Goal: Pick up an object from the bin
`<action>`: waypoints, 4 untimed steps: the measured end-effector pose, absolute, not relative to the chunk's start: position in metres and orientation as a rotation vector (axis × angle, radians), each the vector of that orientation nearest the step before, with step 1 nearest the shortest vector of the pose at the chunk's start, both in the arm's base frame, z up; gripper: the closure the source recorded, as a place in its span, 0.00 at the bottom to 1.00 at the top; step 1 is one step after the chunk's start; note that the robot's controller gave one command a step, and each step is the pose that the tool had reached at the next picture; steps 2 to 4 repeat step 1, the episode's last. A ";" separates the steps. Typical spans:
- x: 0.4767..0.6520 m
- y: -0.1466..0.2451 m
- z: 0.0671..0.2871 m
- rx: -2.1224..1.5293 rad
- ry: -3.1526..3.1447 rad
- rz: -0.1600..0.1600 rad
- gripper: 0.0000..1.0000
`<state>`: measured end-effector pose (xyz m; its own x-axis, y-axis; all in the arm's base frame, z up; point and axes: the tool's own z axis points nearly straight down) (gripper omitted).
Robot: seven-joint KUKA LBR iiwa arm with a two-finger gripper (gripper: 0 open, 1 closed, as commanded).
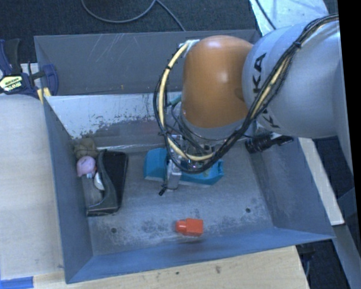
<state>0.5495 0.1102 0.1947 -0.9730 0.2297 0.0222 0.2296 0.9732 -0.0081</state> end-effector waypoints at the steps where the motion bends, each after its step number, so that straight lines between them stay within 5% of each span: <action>1: 0.549 0.113 0.252 -0.393 -3.108 0.004 1.00; 4: 0.549 0.113 0.252 -0.393 -3.108 0.004 1.00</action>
Offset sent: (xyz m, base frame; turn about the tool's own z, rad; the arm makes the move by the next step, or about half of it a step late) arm 0.0300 0.0085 0.1816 0.0569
